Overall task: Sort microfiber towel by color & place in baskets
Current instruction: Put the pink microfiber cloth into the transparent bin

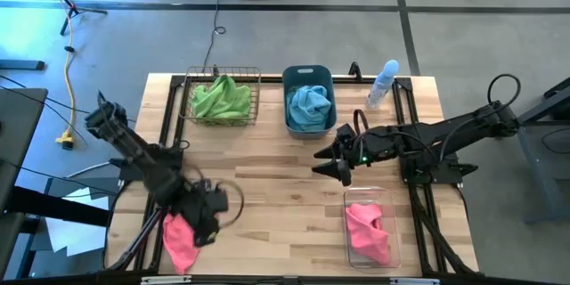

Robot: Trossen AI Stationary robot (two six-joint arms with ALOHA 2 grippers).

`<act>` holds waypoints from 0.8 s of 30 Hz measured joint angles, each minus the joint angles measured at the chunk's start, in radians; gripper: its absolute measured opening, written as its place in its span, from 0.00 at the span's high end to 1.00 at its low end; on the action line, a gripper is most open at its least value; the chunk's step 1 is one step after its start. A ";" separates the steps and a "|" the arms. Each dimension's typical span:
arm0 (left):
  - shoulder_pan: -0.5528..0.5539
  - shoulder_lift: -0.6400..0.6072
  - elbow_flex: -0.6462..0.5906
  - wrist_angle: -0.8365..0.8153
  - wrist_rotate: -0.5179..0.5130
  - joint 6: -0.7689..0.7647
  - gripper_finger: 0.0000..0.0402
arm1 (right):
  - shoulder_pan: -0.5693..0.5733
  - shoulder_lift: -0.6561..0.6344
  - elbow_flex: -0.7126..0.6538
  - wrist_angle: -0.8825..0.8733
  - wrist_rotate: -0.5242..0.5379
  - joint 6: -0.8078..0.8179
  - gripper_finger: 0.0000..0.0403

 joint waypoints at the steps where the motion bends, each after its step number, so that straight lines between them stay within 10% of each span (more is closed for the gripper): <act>1: -0.033 0.018 0.000 -0.007 0.006 -0.004 0.34 | -0.001 0.000 0.000 -0.003 0.003 0.000 0.26; 14: -0.304 0.171 0.000 -0.055 -0.007 -0.126 0.34 | -0.003 0.000 0.000 -0.049 0.036 0.000 0.26; 24: -0.340 0.019 -0.221 0.064 -0.009 -0.272 0.34 | -0.003 0.000 0.000 -0.107 0.073 0.029 0.26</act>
